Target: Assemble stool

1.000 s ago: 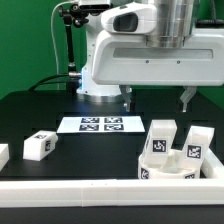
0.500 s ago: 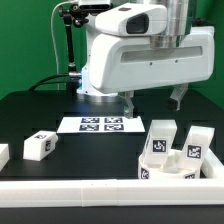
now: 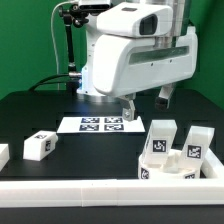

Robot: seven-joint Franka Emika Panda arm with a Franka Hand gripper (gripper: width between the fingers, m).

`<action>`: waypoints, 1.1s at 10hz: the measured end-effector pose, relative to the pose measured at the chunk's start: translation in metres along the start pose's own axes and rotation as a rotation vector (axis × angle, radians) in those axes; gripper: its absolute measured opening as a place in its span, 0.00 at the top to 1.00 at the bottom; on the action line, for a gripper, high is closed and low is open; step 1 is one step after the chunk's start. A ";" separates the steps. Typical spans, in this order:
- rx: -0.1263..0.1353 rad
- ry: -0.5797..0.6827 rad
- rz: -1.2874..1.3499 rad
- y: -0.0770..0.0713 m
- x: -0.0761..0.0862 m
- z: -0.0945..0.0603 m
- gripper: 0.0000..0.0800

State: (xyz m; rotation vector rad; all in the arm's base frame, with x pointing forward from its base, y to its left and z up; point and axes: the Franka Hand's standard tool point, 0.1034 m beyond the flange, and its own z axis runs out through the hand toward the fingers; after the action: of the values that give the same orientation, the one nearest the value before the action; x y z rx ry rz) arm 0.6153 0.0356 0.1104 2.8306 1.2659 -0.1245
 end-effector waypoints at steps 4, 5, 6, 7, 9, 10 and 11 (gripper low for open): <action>-0.009 -0.044 -0.335 -0.006 0.012 0.008 0.19; -0.013 -0.055 -0.415 -0.006 0.012 0.008 0.19; -0.016 -0.063 -0.452 -0.005 0.011 0.010 0.19; -0.015 -0.066 -0.482 -0.004 0.009 0.011 0.19; -0.015 -0.069 -0.475 -0.001 0.010 0.014 0.19; -0.010 -0.074 -0.467 0.000 0.011 0.015 0.19; -0.012 -0.075 -0.463 0.001 0.013 0.016 0.19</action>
Offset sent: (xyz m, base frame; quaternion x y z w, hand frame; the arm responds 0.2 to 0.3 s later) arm 0.0090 0.0246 -0.0038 -0.0035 -0.0017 -0.2400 0.9708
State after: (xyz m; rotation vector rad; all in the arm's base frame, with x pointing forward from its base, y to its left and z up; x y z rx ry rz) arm 0.6239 0.0431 0.0930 2.4409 1.8660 -0.2307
